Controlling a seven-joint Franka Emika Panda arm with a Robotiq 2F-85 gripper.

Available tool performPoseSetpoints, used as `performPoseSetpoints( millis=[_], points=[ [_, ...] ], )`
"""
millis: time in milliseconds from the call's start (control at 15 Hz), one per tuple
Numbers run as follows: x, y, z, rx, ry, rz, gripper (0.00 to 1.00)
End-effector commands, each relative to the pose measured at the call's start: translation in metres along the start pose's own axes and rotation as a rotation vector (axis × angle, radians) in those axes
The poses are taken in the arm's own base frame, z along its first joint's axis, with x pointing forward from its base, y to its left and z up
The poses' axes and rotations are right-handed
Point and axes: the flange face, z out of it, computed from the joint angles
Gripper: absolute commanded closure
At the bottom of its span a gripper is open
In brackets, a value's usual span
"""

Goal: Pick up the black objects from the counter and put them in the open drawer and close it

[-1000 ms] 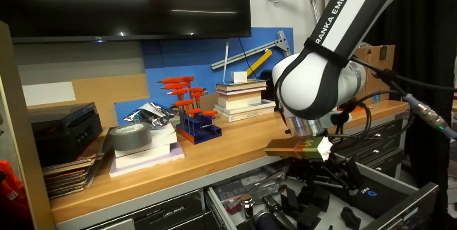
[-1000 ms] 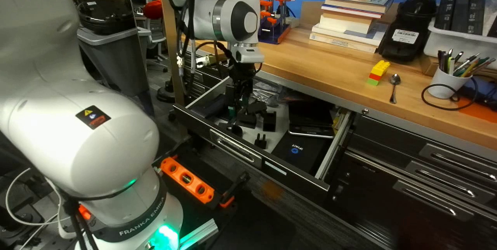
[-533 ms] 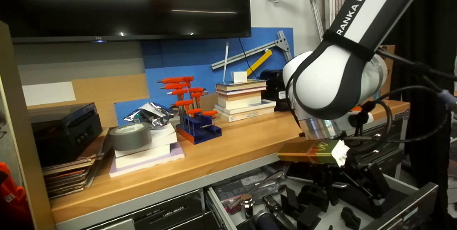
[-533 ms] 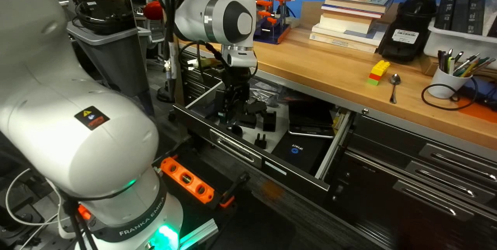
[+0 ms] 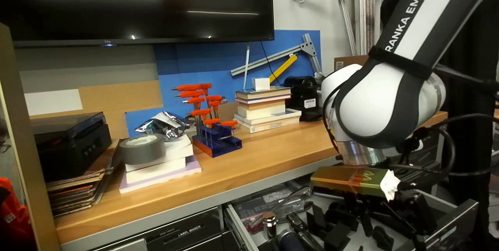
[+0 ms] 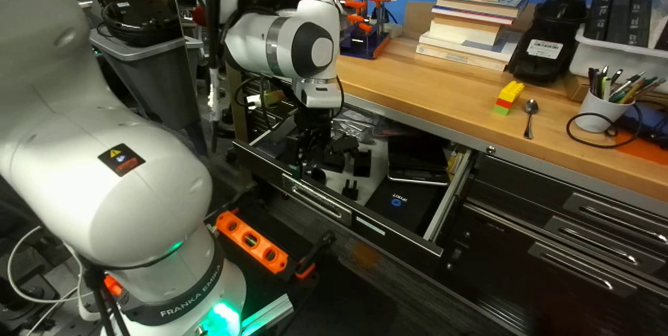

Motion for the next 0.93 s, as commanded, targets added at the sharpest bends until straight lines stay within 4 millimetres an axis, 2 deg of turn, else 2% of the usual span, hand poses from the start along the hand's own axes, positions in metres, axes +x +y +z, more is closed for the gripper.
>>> performPoseSetpoints(
  millis=[0, 200, 533, 867],
  points=[
    [0.005, -0.012, 0.004, 0.079, -0.049, -0.016, 0.00],
    [0.009, -0.015, 0.008, 0.103, -0.086, -0.002, 0.00],
    [0.013, -0.011, 0.011, 0.062, -0.089, 0.019, 0.00],
    [0.013, -0.010, 0.030, 0.025, -0.123, 0.028, 0.00]
  ],
)
